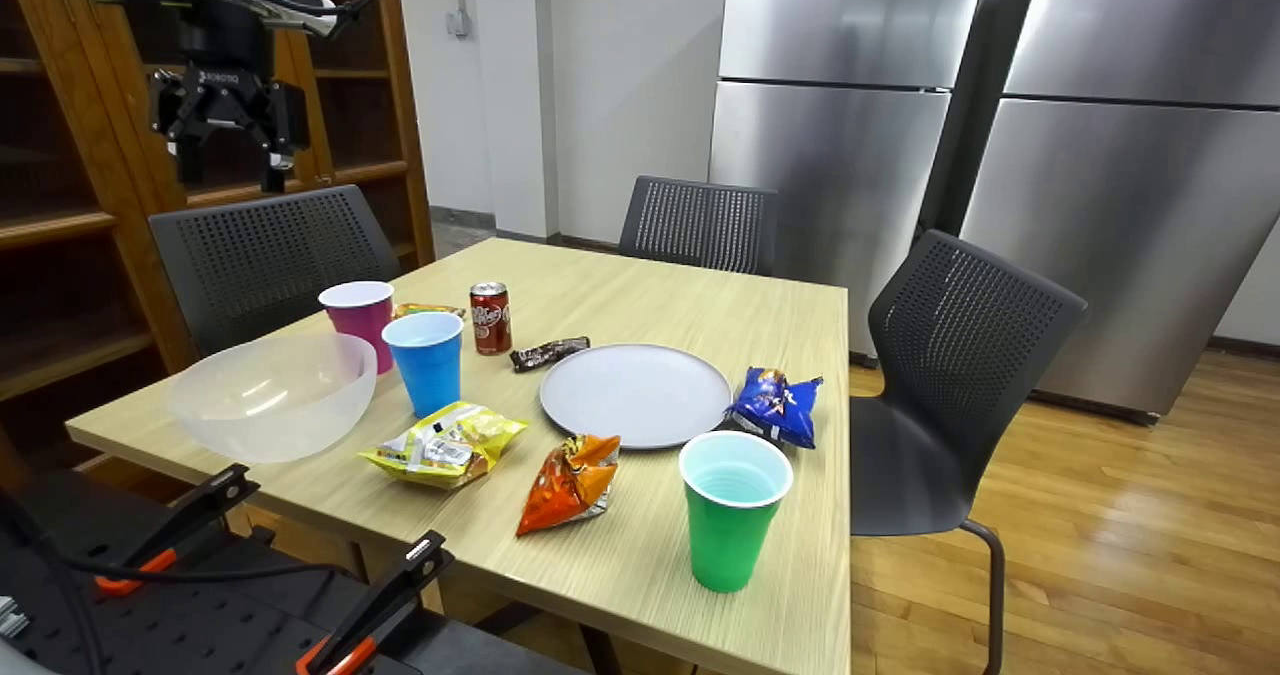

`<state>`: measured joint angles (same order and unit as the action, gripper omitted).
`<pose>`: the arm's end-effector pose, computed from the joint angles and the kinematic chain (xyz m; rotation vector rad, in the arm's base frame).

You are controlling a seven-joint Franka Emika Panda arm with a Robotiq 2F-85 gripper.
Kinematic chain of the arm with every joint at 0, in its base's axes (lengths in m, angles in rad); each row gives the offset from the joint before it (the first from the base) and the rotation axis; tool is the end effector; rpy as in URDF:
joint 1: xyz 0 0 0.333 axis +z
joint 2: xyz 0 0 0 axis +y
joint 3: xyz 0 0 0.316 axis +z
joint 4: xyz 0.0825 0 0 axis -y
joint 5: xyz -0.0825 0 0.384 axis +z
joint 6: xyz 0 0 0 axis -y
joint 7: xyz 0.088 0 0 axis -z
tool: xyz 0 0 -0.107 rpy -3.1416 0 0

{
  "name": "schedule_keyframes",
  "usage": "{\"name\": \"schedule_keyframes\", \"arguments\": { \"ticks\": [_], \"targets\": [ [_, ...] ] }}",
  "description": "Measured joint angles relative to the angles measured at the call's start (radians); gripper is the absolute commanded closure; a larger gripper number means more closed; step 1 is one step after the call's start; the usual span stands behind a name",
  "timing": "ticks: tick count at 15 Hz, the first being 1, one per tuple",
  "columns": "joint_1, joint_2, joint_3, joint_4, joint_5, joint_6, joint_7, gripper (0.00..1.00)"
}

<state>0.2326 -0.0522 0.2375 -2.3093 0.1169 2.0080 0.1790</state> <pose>0.4198 0.2211 0.3475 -3.0915 -0.3514 0.4139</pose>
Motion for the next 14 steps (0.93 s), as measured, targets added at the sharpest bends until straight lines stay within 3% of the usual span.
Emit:
{"name": "schedule_keyframes", "arguments": {
  "ticks": [5, 14],
  "targets": [
    [0.0, 0.015, 0.0, -0.004, -0.008, 0.052, 0.003, 0.0],
    [0.0, 0.118, -0.031, -0.004, -0.147, 0.264, 0.012, 0.0]
  ]
}}
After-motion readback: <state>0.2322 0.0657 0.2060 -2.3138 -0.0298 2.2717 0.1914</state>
